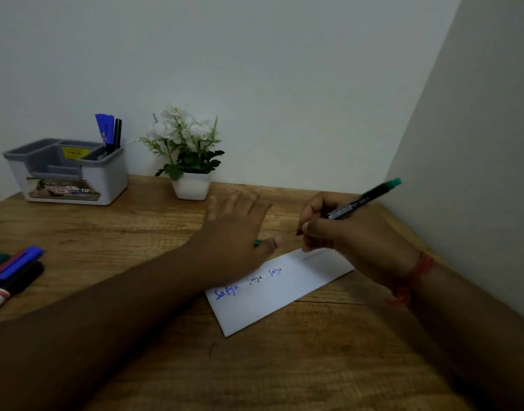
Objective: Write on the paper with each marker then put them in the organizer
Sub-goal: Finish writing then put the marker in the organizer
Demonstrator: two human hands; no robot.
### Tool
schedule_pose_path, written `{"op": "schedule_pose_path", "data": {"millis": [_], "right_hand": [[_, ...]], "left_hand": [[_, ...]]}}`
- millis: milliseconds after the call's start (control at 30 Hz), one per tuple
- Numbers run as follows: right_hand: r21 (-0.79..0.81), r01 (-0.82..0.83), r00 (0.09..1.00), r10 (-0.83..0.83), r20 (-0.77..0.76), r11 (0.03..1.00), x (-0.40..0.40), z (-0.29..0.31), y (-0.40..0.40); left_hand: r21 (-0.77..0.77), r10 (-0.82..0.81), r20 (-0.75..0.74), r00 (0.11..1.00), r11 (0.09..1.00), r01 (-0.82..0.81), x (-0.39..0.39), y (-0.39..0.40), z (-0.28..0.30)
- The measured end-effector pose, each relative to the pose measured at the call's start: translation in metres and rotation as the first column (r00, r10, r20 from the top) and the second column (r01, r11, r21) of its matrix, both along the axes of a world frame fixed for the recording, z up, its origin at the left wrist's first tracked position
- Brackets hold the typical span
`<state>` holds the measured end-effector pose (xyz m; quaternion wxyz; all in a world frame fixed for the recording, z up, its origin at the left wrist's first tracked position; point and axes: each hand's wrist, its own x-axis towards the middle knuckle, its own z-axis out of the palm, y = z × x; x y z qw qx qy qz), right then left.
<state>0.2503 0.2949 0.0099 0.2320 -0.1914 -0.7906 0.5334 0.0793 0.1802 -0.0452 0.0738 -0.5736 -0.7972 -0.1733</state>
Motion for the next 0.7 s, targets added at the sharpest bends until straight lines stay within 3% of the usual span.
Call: {"op": "schedule_pose_path", "data": {"millis": [167, 300, 500, 700], "right_hand": [[0.020, -0.032, 0.988, 0.029, 0.154, 0.999, -0.001, -0.008, -0.013], [0.013, 0.050, 0.988, -0.051, 0.143, 0.999, 0.003, -0.025, -0.017], [0.195, 0.043, 0.982, -0.077, 0.172, 0.980, 0.011, -0.029, -0.014], [0.234, 0.102, 0.977, -0.141, 0.157, 0.967, 0.011, -0.035, -0.012]], "left_hand": [[-0.080, -0.022, -0.057, 0.998, 0.997, 0.017, 0.000, 0.002, -0.006], [-0.139, -0.023, -0.075, 0.997, 0.990, 0.013, -0.001, 0.003, -0.012], [-0.167, 0.006, -0.068, 0.998, 0.986, -0.018, -0.004, 0.005, -0.017], [-0.165, 0.024, -0.087, 0.996, 0.986, -0.038, -0.009, 0.006, -0.021]]}}
